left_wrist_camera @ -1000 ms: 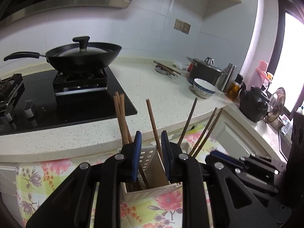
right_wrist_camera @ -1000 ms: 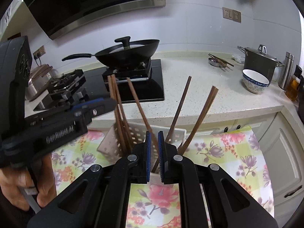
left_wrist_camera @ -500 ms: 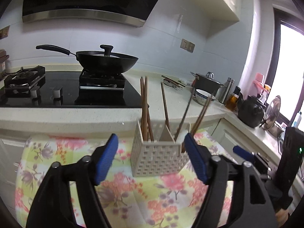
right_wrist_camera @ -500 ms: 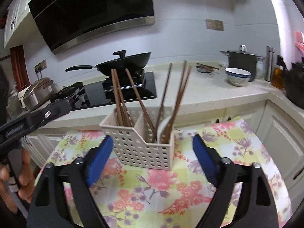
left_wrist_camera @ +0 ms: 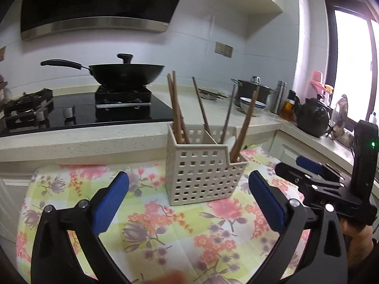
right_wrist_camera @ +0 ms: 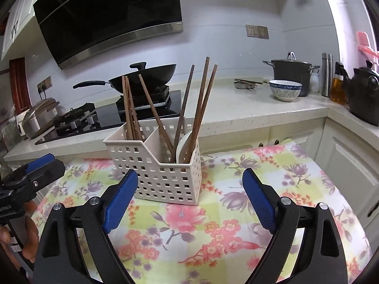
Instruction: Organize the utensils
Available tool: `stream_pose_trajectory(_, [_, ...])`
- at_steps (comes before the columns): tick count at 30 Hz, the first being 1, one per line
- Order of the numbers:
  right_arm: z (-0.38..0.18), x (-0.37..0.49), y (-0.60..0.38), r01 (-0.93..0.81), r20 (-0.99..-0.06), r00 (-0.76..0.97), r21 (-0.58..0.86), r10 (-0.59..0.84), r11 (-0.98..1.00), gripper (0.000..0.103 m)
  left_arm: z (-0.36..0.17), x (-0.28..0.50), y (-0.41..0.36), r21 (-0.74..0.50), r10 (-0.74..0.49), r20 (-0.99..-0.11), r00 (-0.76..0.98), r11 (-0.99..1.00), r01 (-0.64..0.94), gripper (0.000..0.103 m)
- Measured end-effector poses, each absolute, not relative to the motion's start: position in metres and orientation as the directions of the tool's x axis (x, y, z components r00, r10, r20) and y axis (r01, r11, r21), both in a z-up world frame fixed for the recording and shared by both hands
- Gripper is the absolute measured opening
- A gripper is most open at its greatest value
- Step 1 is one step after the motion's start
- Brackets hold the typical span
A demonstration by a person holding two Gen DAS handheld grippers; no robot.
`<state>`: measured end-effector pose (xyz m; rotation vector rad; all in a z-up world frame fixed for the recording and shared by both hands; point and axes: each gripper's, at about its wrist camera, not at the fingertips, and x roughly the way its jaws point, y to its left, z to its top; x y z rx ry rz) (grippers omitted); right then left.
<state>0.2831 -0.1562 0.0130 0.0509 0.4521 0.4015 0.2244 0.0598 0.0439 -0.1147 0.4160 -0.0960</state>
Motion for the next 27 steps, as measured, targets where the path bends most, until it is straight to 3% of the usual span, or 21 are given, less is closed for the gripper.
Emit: stream_pose_trajectory(27, [0.0174, 0.2752, -0.1514, -0.43, -0.393, 0.807, 0.121, 0.441, 0.895, 0.085, 0.0411, 0.2271, 0.0588, -0.152, -0.131, -0.411, 0.902, 0.986, 0.074, 0.098])
